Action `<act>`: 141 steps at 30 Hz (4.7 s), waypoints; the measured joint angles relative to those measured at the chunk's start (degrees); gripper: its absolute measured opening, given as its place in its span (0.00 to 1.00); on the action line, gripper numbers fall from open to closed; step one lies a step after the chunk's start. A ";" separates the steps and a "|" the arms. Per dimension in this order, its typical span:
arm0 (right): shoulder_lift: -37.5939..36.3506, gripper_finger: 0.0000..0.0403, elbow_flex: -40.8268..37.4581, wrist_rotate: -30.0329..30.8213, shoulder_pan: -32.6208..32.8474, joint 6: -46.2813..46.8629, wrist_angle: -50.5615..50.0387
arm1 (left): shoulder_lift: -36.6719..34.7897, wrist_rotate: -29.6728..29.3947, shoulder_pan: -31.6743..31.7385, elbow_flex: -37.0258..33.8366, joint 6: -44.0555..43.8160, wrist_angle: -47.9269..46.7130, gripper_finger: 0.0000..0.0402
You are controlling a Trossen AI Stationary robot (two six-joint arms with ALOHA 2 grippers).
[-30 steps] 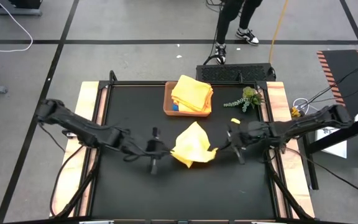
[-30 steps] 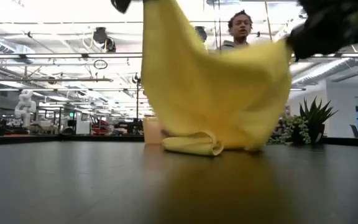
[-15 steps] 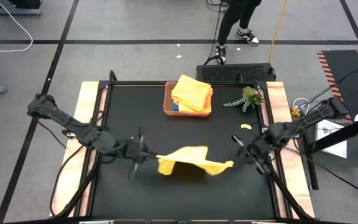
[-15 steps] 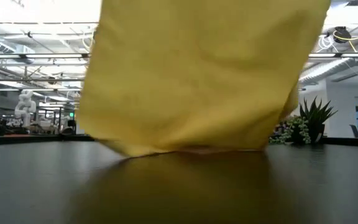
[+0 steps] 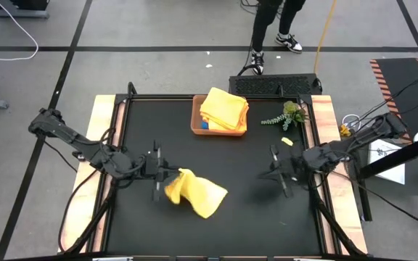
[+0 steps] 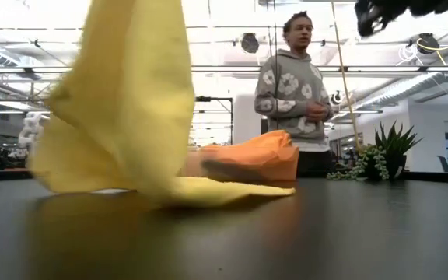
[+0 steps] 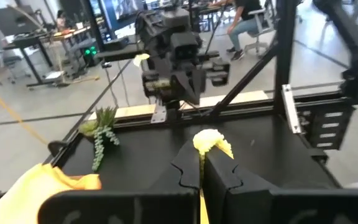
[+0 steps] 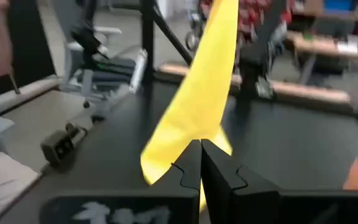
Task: Fold microfiber towels
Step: Fold the yellow microfiber towel
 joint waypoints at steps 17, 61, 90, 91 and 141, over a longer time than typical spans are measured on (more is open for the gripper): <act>23.66 0.29 -3.55 -2.59 -6.44 5.28 30.99 | 12.43 5.40 16.02 -0.02 -4.63 4.39 0.00; 60.72 0.33 10.22 1.94 -15.37 6.39 40.21 | 13.48 -5.61 22.95 -0.02 4.75 23.66 0.01; 34.05 0.33 1.04 10.10 -19.29 9.43 22.93 | 13.48 -0.52 14.62 0.00 -5.93 0.24 0.01; 34.15 0.33 0.51 6.47 -19.00 8.65 26.14 | 13.48 -0.50 14.62 0.00 -5.52 0.39 0.01; 61.05 0.45 8.16 -0.11 -21.82 3.96 40.96 | 13.45 3.89 18.11 0.00 -0.67 9.72 0.01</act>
